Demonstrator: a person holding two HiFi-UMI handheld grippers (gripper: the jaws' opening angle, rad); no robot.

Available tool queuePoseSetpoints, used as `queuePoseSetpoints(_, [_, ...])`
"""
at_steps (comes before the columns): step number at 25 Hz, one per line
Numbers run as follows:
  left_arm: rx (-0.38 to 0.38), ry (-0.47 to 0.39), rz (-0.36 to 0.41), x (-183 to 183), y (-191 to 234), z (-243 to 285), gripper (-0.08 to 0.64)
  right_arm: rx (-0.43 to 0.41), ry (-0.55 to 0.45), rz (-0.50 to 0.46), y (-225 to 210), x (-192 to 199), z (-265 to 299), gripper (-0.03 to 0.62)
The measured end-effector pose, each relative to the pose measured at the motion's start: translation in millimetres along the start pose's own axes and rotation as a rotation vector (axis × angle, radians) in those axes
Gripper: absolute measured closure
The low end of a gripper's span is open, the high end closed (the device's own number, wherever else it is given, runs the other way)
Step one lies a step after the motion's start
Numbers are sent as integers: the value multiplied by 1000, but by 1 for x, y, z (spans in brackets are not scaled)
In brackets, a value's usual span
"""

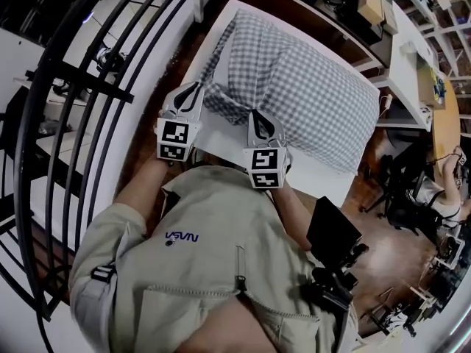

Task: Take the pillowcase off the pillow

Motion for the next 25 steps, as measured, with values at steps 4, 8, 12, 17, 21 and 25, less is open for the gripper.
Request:
queuePoseSetpoints(4, [139,76,6,14,-12,36,416,1,16,5,-1,7,-9,586])
queuePoseSetpoints(8, [245,159,-25,33,-22,69,294,-3,14,9,-2,14,-11,586])
queuePoseSetpoints(12, [377,242,-9,43,-38,90,249,-1,14,27,-4,17,-14,586])
queuePoseSetpoints(17, [438,290,114,41,-56,97,393,3,10,37,-7,18,-14,586])
queuePoseSetpoints(21, [430,292,106,25,-64,87,525,12,-1,79,-10,15,-11,584])
queuePoseSetpoints(25, [428,234,31,0,-71,71,532,-132,-27,239,1,15,-4,363])
Point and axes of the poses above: the fingertips, and each gripper's own axes: z forward along the fingers, y to its left, x out of its underside, the point moved 4 cm from there along -z, backward along the fingers, and after that the axes turned 7 degrees about z, right-handed, at the moved point
